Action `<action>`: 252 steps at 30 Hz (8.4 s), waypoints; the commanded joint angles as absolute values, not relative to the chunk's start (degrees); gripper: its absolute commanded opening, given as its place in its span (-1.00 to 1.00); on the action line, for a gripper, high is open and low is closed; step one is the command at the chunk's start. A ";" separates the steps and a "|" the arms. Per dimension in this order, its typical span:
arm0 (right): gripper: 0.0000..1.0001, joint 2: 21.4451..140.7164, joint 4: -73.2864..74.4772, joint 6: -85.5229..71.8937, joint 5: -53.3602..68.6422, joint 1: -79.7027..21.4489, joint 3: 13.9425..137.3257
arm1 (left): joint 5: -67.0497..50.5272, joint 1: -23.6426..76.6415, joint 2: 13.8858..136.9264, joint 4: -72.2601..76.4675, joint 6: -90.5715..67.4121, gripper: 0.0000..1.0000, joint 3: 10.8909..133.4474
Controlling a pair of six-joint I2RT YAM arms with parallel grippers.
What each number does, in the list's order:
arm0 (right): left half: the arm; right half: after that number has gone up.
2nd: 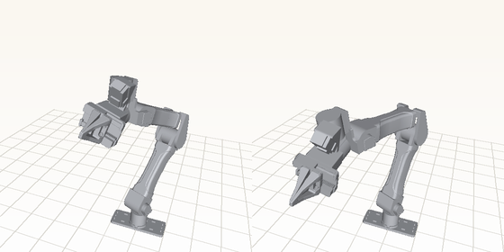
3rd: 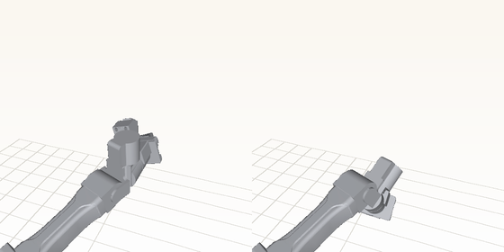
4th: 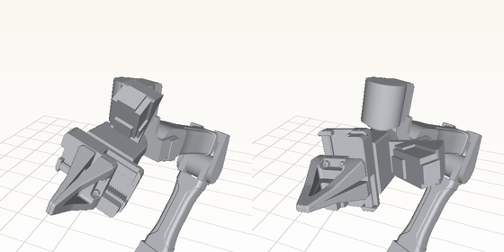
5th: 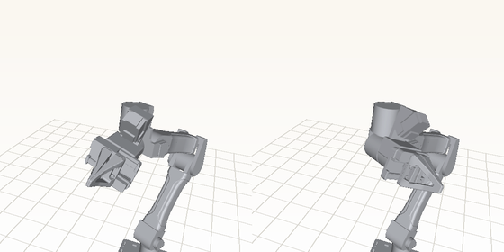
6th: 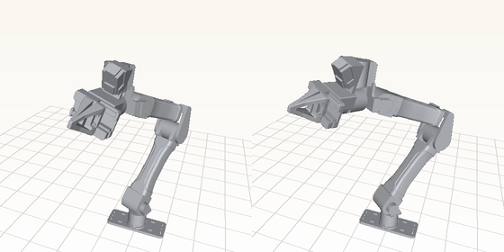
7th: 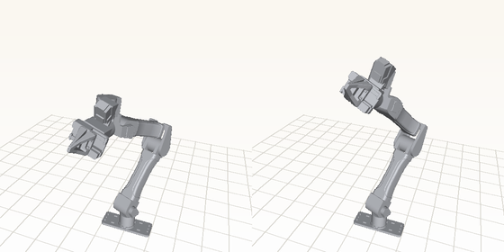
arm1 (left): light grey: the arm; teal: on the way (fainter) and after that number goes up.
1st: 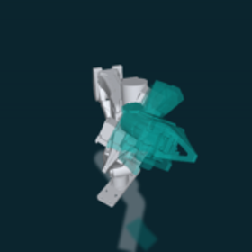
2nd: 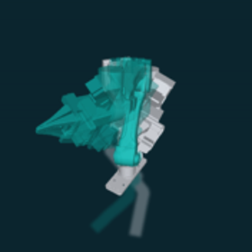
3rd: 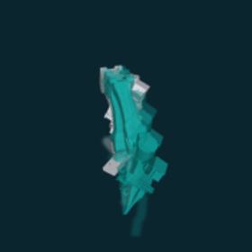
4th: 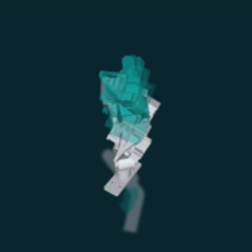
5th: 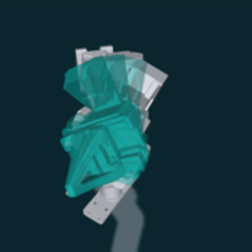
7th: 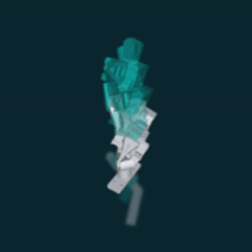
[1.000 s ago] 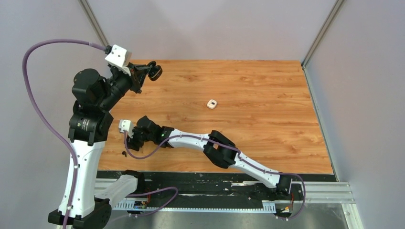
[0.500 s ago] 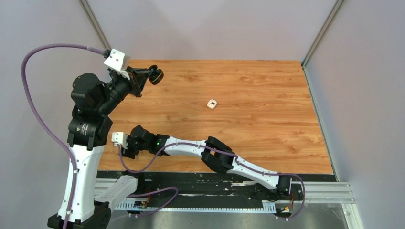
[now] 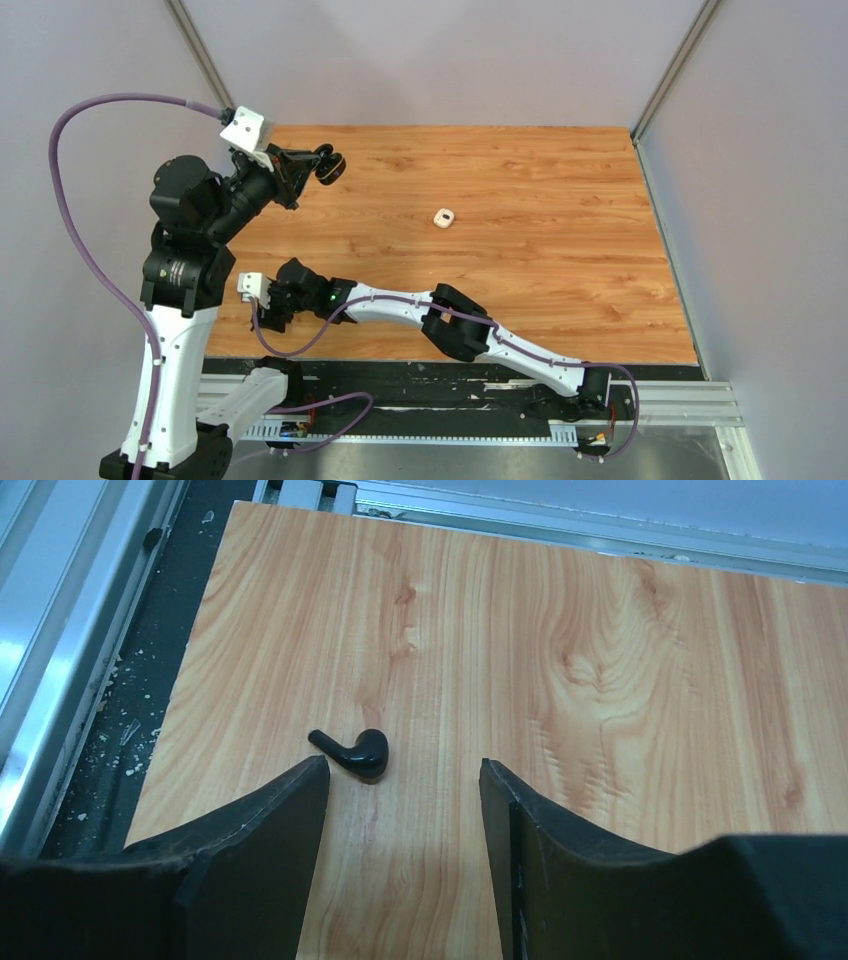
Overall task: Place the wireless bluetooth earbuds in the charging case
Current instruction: Move the earbud to the center of the board, then pick up the earbud from the center of the board.
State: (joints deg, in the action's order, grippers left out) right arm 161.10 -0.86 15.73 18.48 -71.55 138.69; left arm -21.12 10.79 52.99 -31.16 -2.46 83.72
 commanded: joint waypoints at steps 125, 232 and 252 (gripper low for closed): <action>0.02 157.66 -0.19 42.02 41.51 -56.55 135.43 | -13.98 9.76 55.18 -40.98 9.66 -1.00 91.82; -0.02 145.95 13.93 36.73 42.00 -38.04 127.88 | -21.47 8.61 56.80 -37.62 7.95 -1.00 88.30; 0.06 144.71 15.45 41.18 43.58 -36.13 121.28 | -21.94 8.57 57.32 -37.22 7.97 -1.00 87.84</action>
